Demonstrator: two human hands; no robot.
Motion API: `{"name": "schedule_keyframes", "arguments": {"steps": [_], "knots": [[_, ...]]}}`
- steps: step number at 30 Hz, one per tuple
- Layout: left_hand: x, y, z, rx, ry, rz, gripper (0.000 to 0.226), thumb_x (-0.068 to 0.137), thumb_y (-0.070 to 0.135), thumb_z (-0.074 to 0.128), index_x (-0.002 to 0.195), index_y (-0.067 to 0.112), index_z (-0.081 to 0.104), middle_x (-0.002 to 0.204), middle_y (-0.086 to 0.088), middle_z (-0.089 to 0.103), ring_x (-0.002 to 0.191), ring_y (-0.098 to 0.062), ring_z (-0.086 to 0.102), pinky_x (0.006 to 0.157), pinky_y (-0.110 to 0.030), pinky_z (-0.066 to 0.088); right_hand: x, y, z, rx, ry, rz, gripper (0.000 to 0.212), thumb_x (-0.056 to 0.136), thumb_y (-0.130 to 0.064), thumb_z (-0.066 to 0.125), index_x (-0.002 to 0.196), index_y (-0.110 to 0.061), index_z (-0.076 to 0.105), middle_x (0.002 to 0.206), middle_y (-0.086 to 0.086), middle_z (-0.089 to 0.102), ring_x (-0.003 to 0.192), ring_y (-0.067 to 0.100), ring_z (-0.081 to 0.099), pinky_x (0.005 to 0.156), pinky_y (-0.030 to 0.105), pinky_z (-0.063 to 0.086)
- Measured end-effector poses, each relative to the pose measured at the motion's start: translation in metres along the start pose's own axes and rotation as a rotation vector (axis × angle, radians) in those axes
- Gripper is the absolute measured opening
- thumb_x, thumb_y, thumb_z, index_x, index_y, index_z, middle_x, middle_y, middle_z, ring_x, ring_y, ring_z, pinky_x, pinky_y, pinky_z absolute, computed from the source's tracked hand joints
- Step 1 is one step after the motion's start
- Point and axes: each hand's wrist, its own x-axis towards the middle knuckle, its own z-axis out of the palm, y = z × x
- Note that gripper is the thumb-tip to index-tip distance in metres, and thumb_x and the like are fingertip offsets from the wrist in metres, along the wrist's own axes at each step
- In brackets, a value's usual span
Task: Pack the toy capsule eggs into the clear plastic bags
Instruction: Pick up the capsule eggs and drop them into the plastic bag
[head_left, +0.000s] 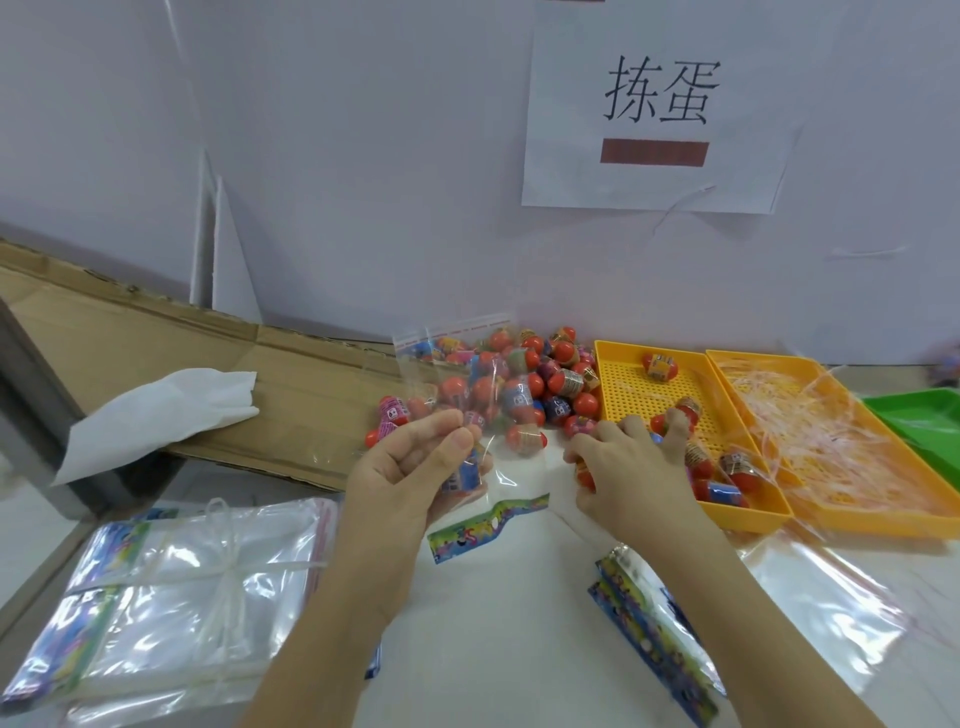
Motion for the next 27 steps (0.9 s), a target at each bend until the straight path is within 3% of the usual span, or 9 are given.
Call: {"name": "schedule_keyframes", "arguments": {"steps": [4, 7, 9, 12, 14, 17, 20, 24, 27], "knots": [[-0.001, -0.002, 0.001, 0.026, -0.009, 0.002, 0.037, 0.057, 0.026, 0.077, 0.092, 0.016, 0.076, 0.091, -0.01, 0.077, 0.078, -0.025, 0.074, 0.063, -0.025, 0.059, -0.001, 0.001, -0.007, 0.145, 0.135, -0.033, 0.029, 0.097, -0.03, 0.05, 0.124, -0.041, 0.051, 0.124, -0.014, 0.054, 0.125, 0.016, 0.038, 0.106, 0.051, -0.006], [-0.001, -0.005, 0.0, 0.109, -0.019, 0.038, 0.043, 0.059, 0.031, 0.077, 0.1, 0.018, 0.074, 0.094, -0.008, 0.077, 0.089, -0.029, 0.074, 0.071, -0.029, 0.061, -0.008, 0.002, -0.037, 0.827, 0.477, -0.051, 0.033, 0.088, -0.017, 0.065, 0.105, -0.043, 0.056, 0.098, -0.024, 0.061, 0.102, -0.007, 0.054, 0.104, 0.026, 0.023], [-0.002, -0.006, 0.001, 0.15, -0.035, 0.065, 0.043, 0.055, 0.037, 0.078, 0.096, 0.025, 0.076, 0.095, -0.005, 0.077, 0.091, -0.027, 0.074, 0.075, -0.033, 0.06, -0.016, 0.004, -0.062, 1.214, 0.587, -0.141, 0.038, 0.083, -0.01, 0.069, 0.101, -0.042, 0.059, 0.102, -0.019, 0.065, 0.093, -0.002, 0.061, 0.088, 0.018, 0.045], [-0.004, -0.009, 0.003, 0.188, -0.069, 0.107, 0.045, 0.053, 0.041, 0.079, 0.095, 0.025, 0.075, 0.095, -0.002, 0.077, 0.092, -0.019, 0.074, 0.073, -0.027, 0.058, -0.031, 0.005, -0.089, 1.441, 0.595, -0.328, 0.033, 0.082, -0.004, 0.062, 0.103, -0.029, 0.066, 0.107, 0.001, 0.062, 0.085, 0.002, 0.063, 0.077, 0.014, 0.046], [-0.006, -0.01, 0.005, 0.208, -0.115, 0.135, 0.045, 0.056, 0.037, 0.081, 0.099, 0.024, 0.073, 0.094, 0.0, 0.077, 0.089, -0.013, 0.073, 0.071, -0.019, 0.056, -0.037, 0.003, -0.098, 1.378, 0.553, -0.367, 0.035, 0.081, -0.003, 0.061, 0.105, -0.029, 0.065, 0.103, 0.0, 0.063, 0.085, 0.0, 0.062, 0.078, 0.014, 0.046], [-0.007, -0.01, 0.006, 0.27, -0.19, 0.18, 0.037, 0.062, 0.037, 0.087, 0.097, 0.031, 0.076, 0.095, 0.005, 0.077, 0.089, -0.006, 0.071, 0.072, -0.016, 0.054, -0.04, 0.003, -0.097, 1.04, 0.562, -0.335, 0.033, 0.078, -0.013, 0.067, 0.102, -0.034, 0.061, 0.098, -0.021, 0.065, 0.092, -0.006, 0.061, 0.09, 0.024, 0.045], [-0.008, -0.011, 0.003, 0.343, -0.208, 0.211, 0.036, 0.064, 0.038, 0.085, 0.098, 0.042, 0.075, 0.094, 0.006, 0.076, 0.086, -0.007, 0.07, 0.071, -0.02, 0.055, -0.041, 0.006, -0.095, 0.804, 0.538, -0.338, 0.022, 0.077, -0.03, 0.069, 0.094, -0.041, 0.062, 0.084, -0.039, 0.057, 0.096, -0.02, 0.047, 0.096, 0.025, 0.028], [-0.008, -0.012, 0.001, 0.413, -0.243, 0.219, 0.041, 0.062, 0.04, 0.082, 0.101, 0.046, 0.072, 0.101, 0.009, 0.075, 0.089, -0.01, 0.071, 0.069, -0.022, 0.056, -0.041, 0.008, -0.096, 0.673, 0.513, -0.347, 0.015, 0.082, -0.04, 0.065, 0.095, -0.039, 0.071, 0.08, -0.023, 0.061, 0.094, -0.001, 0.046, 0.084, -0.002, 0.013], [-0.011, -0.011, 0.003, 0.477, -0.304, 0.233, 0.037, 0.068, 0.034, 0.082, 0.1, 0.049, 0.071, 0.098, 0.012, 0.075, 0.087, -0.01, 0.07, 0.072, -0.017, 0.053, -0.039, 0.003, -0.092, 0.638, 0.492, -0.383, 0.017, 0.084, -0.049, 0.059, 0.091, -0.04, 0.071, 0.1, -0.02, 0.062, 0.101, 0.004, 0.04, 0.089, 0.004, 0.014]]}}
